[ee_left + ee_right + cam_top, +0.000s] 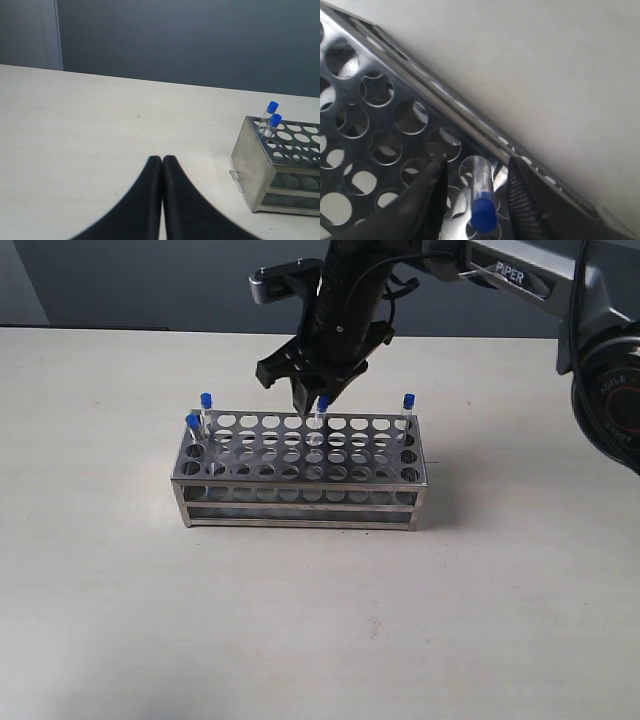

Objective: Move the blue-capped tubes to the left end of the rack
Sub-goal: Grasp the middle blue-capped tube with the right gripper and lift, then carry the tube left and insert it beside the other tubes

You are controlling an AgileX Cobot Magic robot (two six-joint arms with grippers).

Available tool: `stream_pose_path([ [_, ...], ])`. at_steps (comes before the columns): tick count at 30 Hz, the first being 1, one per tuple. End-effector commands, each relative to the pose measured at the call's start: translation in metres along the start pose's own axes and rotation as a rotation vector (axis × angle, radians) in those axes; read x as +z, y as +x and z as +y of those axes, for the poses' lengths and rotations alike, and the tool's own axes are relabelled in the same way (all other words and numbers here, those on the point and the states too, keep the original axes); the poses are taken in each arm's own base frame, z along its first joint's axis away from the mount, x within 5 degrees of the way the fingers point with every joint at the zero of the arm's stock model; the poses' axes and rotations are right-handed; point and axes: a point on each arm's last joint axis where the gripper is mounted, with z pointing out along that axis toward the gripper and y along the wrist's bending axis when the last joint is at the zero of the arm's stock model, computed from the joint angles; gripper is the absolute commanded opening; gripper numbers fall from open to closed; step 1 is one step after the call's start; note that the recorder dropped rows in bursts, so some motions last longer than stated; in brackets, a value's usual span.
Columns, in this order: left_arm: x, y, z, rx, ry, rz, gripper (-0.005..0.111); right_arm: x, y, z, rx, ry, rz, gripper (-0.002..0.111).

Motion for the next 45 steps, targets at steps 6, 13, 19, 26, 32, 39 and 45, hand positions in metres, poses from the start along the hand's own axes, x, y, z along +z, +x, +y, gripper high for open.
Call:
stream_pose_path([
  [6, -0.001, -0.001, -0.001, 0.002, 0.012, -0.004, 0.001, -0.006, 0.001, -0.005, -0.017, 0.026, -0.007, 0.033],
  [13, -0.001, -0.001, -0.001, 0.002, 0.012, -0.004, 0.001, -0.007, 0.001, -0.005, -0.017, 0.026, -0.009, 0.002],
  [19, -0.001, -0.001, -0.001, 0.002, 0.012, -0.004, 0.001, -0.027, 0.000, -0.001, -0.025, 0.030, -0.047, 0.002],
  [26, -0.001, -0.001, -0.001, 0.002, 0.012, -0.004, 0.001, -0.078, 0.002, 0.008, -0.041, 0.042, -0.151, 0.002],
  [32, -0.001, -0.001, -0.001, 0.002, 0.012, -0.004, 0.001, -0.114, 0.006, 0.017, -0.045, 0.023, -0.228, 0.002],
  [39, -0.001, -0.001, -0.001, 0.002, 0.012, -0.004, 0.001, -0.122, 0.006, 0.049, -0.125, -0.045, -0.253, 0.002],
  [45, -0.001, -0.001, -0.001, 0.002, 0.012, -0.004, 0.001, -0.115, 0.009, 0.106, -0.284, -0.086, -0.236, 0.002],
])
